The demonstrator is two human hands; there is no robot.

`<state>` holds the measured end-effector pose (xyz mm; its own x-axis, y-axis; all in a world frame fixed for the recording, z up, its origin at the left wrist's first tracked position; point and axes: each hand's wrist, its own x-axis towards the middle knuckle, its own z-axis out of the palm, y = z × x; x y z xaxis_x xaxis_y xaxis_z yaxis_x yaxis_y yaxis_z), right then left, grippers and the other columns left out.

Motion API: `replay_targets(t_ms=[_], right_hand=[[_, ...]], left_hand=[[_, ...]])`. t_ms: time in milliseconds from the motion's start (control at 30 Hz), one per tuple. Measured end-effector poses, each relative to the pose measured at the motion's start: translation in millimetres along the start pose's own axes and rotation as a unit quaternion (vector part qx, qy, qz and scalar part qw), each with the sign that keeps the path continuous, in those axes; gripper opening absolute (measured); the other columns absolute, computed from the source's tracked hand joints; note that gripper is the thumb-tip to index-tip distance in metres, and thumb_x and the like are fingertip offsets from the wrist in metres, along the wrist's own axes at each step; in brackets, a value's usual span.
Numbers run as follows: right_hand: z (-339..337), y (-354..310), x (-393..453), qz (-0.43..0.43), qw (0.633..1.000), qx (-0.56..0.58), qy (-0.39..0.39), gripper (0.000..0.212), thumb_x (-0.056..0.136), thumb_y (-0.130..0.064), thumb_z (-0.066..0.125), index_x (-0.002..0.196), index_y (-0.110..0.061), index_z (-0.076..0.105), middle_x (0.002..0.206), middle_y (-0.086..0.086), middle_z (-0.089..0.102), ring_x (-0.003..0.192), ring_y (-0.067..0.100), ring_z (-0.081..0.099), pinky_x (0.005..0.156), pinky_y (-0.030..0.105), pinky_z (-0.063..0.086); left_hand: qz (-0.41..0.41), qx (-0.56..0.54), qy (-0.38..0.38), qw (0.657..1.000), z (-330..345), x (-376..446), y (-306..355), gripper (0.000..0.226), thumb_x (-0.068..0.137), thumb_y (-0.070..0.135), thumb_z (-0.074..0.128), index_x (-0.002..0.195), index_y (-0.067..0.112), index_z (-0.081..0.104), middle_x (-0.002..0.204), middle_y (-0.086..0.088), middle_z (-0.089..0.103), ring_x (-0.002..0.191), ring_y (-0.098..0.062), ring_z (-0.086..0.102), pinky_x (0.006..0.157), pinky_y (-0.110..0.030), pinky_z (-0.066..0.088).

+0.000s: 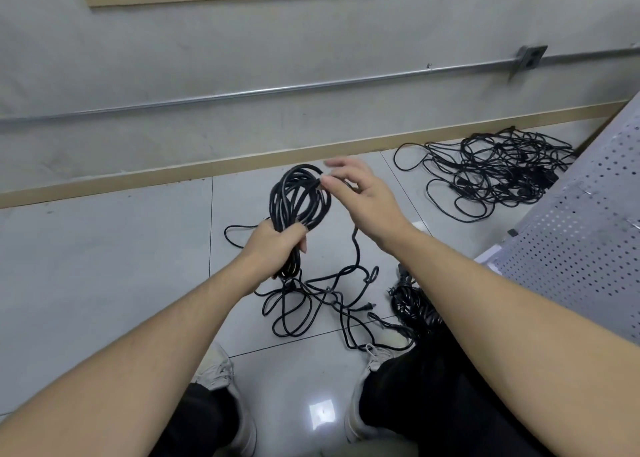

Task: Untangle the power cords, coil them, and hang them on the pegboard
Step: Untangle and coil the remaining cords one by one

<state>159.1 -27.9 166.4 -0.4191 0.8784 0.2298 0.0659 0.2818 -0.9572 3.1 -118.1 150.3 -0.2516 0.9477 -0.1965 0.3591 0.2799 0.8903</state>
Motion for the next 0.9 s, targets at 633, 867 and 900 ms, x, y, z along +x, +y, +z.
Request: replay_targets(t_ms=[633,867,900], right_hand=[[5,-4,2,0.226,0.937,0.265,0.017,0.022,0.087,-0.020,0.078,0.107,-0.019,0.068,0.061,-0.005,0.044,0.050,0.010,0.043,0.051,0.024,0.044],[7,-5,2,0.243,0.916,0.318,0.034,0.019,0.091,-0.018,0.075,0.101,-0.020,0.059,0.061,-0.005,0.036,0.046,0.007,0.033,0.042,0.020,0.035],[7,-6,2,0.241,0.916,0.318,0.032,0.019,0.092,-0.019,0.074,0.102,-0.019,0.058,0.060,-0.005,0.036,0.046,0.007,0.033,0.042,0.020,0.036]], left_hand=[[0.080,-0.061,-0.154,0.983,13,-11,5,0.030,0.081,0.029,0.050,0.060,0.008,0.054,0.067,0.000,0.050,0.061,-0.012,0.048,0.061,-0.026,0.038],[-0.015,-0.167,-0.241,0.956,13,-9,11,0.027,0.079,0.027,0.053,0.060,0.007,0.058,0.095,-0.007,0.073,0.088,-0.023,0.075,0.061,-0.025,0.054],[-0.028,-0.192,-0.248,0.949,12,-10,12,0.026,0.078,0.024,0.054,0.058,0.007,0.058,0.097,-0.006,0.071,0.086,-0.024,0.073,0.069,-0.030,0.059]])
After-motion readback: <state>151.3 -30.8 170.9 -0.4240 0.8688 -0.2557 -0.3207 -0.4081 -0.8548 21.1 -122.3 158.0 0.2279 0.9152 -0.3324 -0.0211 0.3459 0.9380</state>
